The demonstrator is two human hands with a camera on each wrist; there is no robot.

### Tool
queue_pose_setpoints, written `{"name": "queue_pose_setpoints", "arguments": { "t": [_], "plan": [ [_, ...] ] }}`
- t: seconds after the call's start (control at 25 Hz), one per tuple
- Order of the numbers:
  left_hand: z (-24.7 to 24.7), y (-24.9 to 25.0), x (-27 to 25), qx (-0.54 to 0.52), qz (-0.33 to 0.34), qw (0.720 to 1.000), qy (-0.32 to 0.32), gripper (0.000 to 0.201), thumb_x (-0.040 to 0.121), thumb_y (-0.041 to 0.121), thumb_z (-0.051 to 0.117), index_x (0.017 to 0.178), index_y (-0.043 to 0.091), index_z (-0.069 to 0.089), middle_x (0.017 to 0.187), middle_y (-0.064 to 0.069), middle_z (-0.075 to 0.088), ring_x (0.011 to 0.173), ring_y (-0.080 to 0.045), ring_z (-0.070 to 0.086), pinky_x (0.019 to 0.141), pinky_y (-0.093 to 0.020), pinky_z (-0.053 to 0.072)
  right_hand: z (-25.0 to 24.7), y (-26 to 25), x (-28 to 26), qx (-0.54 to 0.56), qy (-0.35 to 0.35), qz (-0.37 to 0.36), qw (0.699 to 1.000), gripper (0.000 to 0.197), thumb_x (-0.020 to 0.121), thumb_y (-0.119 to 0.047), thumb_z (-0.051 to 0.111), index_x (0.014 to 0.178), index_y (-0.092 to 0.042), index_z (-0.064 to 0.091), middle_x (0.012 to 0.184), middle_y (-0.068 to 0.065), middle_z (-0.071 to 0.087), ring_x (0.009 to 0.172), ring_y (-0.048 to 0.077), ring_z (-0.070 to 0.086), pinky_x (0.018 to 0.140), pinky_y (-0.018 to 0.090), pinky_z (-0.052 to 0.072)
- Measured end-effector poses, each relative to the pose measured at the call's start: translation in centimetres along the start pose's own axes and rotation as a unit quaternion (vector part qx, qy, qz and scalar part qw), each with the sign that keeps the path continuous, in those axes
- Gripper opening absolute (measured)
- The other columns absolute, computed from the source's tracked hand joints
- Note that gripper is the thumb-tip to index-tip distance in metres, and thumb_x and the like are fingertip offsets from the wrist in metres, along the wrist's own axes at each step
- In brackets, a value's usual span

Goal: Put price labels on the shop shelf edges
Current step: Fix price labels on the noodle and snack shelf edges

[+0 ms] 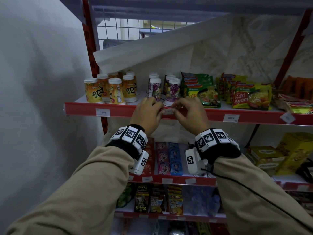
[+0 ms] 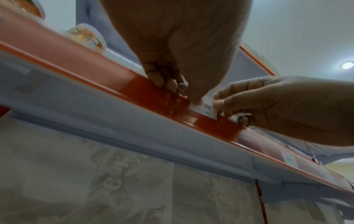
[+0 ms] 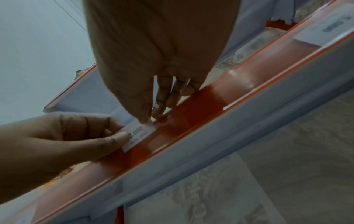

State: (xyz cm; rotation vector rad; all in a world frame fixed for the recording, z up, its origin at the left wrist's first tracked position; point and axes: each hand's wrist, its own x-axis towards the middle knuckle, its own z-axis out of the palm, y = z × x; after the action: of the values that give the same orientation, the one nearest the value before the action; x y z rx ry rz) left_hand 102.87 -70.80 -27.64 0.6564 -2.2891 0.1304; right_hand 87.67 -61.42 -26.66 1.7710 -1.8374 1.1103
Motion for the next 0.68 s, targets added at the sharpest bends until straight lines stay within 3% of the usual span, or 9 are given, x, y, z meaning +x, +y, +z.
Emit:
{"name": "queue_pose_setpoints", "arguments": {
  "t": [0.28,0.44,0.68],
  "plan": [
    [-0.13,-0.02,-0.08,0.013,0.025,1.000,0.006,0.025,0.094,0.026,0.055,0.096,0.004,0.067,0.093,-0.014,0.055,0.088,-0.030,0.047,0.072,-0.036,0.035,-0.36,0.24,0.06,-0.091,-0.072,-0.016,0.993,0.014,0.082,-0.019,0.066,0.096,-0.016,0.067,0.094,0.007,0.057,0.094,0.028,0.046,0.080,0.037,0.039],
    [-0.21,-0.21,-0.24,-0.006,0.020,1.000,0.003,0.020,0.094,0.027,0.055,0.095,0.008,0.062,0.093,-0.010,0.054,0.089,-0.027,0.046,0.075,-0.035,0.036,-0.35,0.29,0.13,-0.110,-0.087,-0.017,0.990,0.013,0.086,-0.023,0.065,0.097,-0.017,0.068,0.094,0.006,0.055,0.094,0.028,0.045,0.082,0.041,0.041],
    [-0.14,-0.14,-0.25,-0.005,0.014,1.000,-0.002,0.022,0.094,0.026,0.055,0.095,0.006,0.064,0.093,-0.013,0.055,0.089,-0.029,0.046,0.075,-0.037,0.037,-0.52,0.32,0.03,-0.095,-0.086,-0.021,0.992,0.010,0.086,-0.026,0.066,0.093,-0.019,0.067,0.091,0.004,0.054,0.092,0.026,0.045,0.079,0.038,0.040]
  ]
}}
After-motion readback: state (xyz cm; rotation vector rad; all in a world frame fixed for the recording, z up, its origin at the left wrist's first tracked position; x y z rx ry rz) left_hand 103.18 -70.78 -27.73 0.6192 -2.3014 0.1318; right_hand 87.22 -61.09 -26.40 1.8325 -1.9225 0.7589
